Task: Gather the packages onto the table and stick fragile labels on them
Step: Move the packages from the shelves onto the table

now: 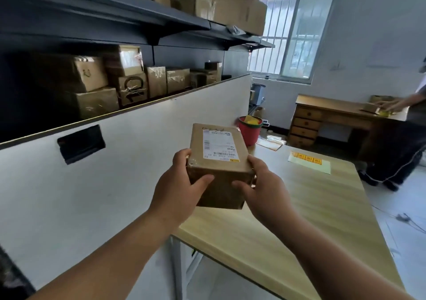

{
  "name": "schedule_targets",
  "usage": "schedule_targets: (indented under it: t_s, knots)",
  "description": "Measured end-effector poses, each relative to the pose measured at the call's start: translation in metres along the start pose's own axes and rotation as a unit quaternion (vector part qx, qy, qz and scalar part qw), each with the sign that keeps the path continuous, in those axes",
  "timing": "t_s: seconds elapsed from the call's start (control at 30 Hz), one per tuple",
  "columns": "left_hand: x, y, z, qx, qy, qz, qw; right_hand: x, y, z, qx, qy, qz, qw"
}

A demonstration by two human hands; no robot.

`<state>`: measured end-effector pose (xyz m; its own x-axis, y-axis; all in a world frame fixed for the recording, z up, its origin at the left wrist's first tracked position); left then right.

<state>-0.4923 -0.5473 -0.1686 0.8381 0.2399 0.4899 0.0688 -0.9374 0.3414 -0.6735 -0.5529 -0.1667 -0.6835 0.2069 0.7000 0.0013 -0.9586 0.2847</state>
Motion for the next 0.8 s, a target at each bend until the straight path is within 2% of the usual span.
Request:
schedule_targets:
  t_s: [0.13, 0.3, 0.53, 0.8]
  knots:
    - [-0.037, 0.037, 0.026, 0.053, 0.007, 0.056, 0.997, -0.020, 0.030, -0.036, -0.053, -0.008, 0.006, 0.999]
    - [-0.085, 0.093, 0.056, 0.068, 0.025, 0.112, 0.991, -0.038, 0.081, -0.083, -0.075, 0.002, 0.016, 0.997]
    - [-0.175, 0.190, 0.104, 0.148, 0.061, 0.134, 0.978, -0.071, 0.188, -0.177, -0.105, 0.016, 0.073, 0.992]
    - [-0.292, 0.310, 0.163, 0.189, 0.105, 0.143, 0.966, -0.114, 0.323, -0.290, -0.127, 0.012, 0.113, 0.985]
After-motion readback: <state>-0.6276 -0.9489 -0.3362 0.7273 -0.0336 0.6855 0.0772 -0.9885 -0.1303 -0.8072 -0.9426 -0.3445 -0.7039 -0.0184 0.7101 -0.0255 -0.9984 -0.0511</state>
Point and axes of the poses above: each hand's wrist, its own y-axis towards the middle knuckle, its own x-axis out of the back of the hand, z = x × y, the point moved 2 cm from there along y, towards the middle knuckle
